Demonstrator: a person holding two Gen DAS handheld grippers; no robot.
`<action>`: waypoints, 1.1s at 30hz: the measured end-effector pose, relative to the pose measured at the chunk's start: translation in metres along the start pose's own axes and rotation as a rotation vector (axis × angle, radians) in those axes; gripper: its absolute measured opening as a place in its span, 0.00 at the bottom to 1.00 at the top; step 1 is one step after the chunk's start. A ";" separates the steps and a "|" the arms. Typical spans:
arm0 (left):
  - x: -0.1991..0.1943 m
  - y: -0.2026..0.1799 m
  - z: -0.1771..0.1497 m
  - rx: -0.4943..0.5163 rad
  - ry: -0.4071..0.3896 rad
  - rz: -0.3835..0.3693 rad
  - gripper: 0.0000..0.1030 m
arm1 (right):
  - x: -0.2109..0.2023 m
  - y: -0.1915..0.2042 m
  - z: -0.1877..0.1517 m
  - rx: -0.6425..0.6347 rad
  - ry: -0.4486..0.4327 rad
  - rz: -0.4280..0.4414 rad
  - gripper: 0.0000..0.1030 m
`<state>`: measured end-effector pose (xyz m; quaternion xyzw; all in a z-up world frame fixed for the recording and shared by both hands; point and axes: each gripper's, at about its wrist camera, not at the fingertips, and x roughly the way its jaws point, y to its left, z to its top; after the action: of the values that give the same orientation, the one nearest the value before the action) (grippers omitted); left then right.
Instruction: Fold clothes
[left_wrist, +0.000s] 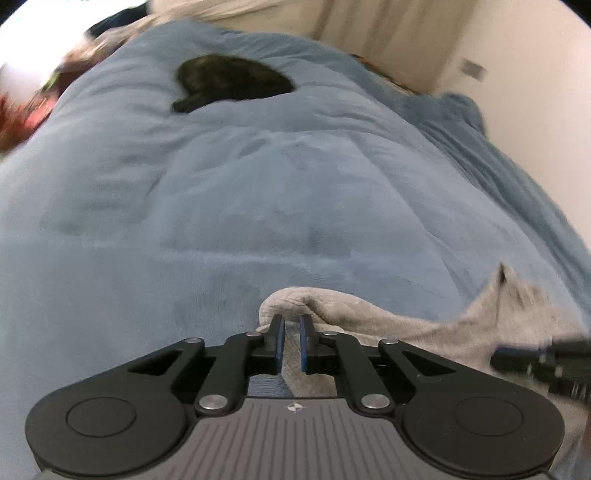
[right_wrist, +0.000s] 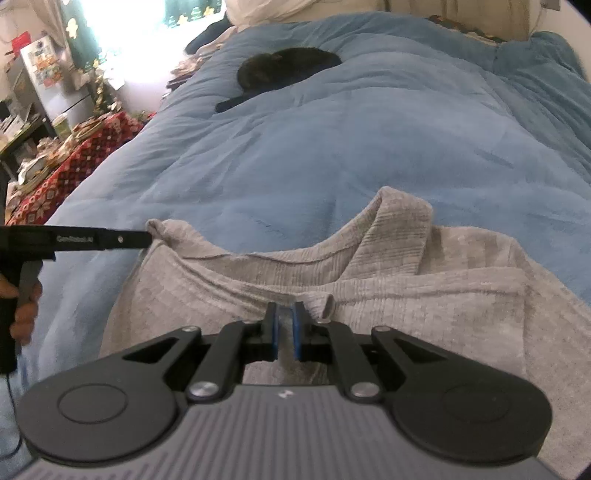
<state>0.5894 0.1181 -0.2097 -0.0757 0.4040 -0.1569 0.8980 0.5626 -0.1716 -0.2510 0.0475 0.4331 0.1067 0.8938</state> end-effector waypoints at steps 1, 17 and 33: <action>-0.003 -0.001 0.003 0.053 0.008 -0.021 0.11 | -0.005 -0.001 0.001 -0.013 0.006 0.008 0.10; 0.025 -0.031 0.035 1.038 0.217 -0.165 0.32 | -0.049 -0.055 0.026 -0.261 0.160 -0.006 0.18; -0.008 -0.041 0.011 1.341 0.231 -0.165 0.06 | -0.056 -0.038 0.021 -0.287 0.144 0.023 0.18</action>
<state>0.5837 0.0821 -0.1855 0.4833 0.3056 -0.4482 0.6871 0.5514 -0.2217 -0.2016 -0.0835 0.4757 0.1807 0.8568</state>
